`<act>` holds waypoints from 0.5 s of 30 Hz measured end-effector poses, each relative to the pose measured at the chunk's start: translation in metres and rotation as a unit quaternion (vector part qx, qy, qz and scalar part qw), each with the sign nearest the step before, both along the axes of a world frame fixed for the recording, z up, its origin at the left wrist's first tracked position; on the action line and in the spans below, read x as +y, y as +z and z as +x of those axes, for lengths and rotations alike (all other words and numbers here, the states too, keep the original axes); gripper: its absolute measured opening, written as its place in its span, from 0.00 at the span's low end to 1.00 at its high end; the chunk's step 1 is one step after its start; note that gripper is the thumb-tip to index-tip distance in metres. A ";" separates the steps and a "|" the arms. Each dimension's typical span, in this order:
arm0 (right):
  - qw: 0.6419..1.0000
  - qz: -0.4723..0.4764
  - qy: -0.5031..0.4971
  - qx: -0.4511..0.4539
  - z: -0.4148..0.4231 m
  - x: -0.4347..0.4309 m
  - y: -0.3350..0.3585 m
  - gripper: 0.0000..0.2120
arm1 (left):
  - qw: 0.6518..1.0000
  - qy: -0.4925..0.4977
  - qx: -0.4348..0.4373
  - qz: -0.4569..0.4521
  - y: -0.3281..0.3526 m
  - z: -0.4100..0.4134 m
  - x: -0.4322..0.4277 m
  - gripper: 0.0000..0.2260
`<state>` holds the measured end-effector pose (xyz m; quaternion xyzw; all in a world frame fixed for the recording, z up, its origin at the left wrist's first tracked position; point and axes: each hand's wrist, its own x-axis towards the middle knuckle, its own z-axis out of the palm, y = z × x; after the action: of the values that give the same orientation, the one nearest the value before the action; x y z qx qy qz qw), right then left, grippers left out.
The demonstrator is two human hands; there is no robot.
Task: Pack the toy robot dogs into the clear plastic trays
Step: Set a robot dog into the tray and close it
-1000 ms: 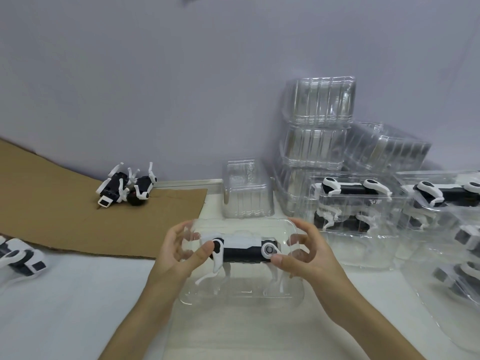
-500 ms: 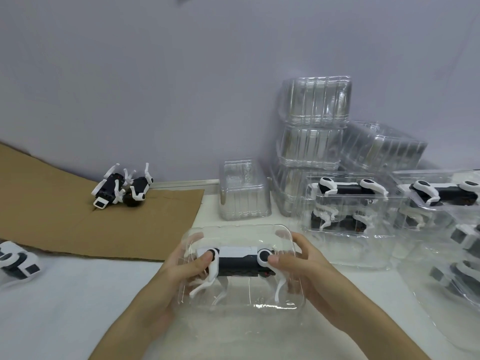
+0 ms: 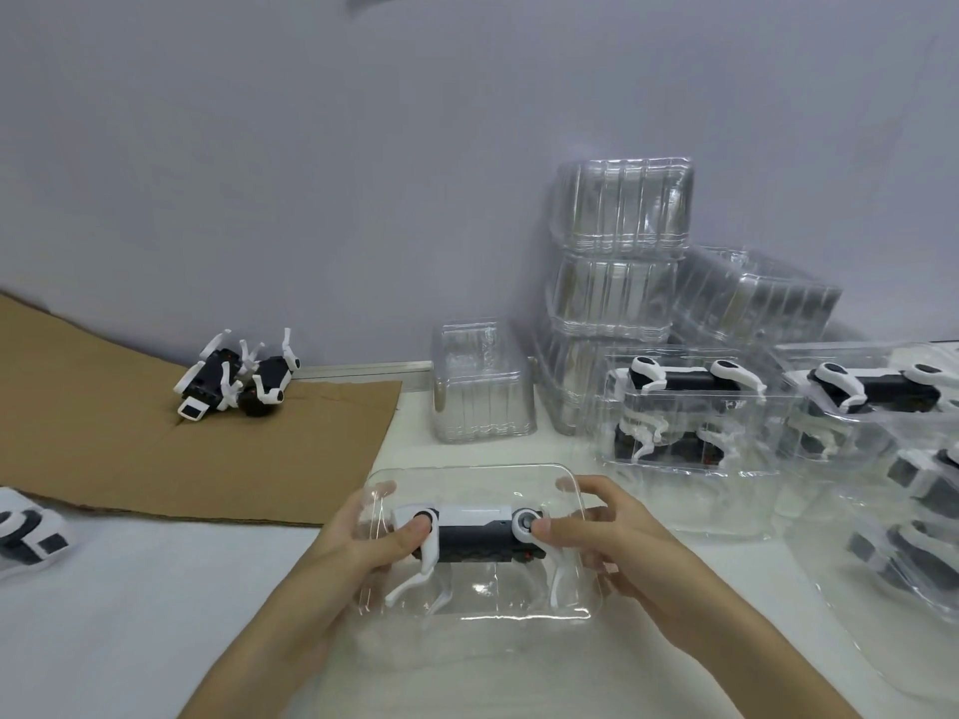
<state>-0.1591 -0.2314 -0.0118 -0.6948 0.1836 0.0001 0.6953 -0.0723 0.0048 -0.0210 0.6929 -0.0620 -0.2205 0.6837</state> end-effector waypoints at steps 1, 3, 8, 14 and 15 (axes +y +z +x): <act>1.000 -0.008 0.005 -0.003 0.000 0.000 0.000 0.35 | 1.000 0.006 -0.010 -0.001 0.000 0.001 0.001 0.32; 1.000 -0.026 0.003 -0.013 0.002 0.001 -0.003 0.29 | 0.999 0.011 -0.030 -0.003 0.000 0.001 0.002 0.30; 0.990 -0.141 -0.006 -0.032 0.005 0.006 -0.012 0.21 | 0.996 0.040 -0.075 0.026 -0.002 0.004 -0.001 0.33; 0.878 -0.424 -0.015 -0.223 -0.005 0.016 -0.012 0.20 | 0.854 0.080 -0.482 0.177 -0.005 0.000 -0.006 0.09; 0.866 -0.437 -0.007 -0.245 -0.006 0.017 -0.011 0.15 | 0.841 0.052 -0.511 0.170 -0.005 -0.001 -0.006 0.07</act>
<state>-0.1651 -0.2145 -0.0227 -0.9038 -0.0065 -0.2552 0.3435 -0.0731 -0.0011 -0.0256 0.8150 -0.3280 0.1940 0.4364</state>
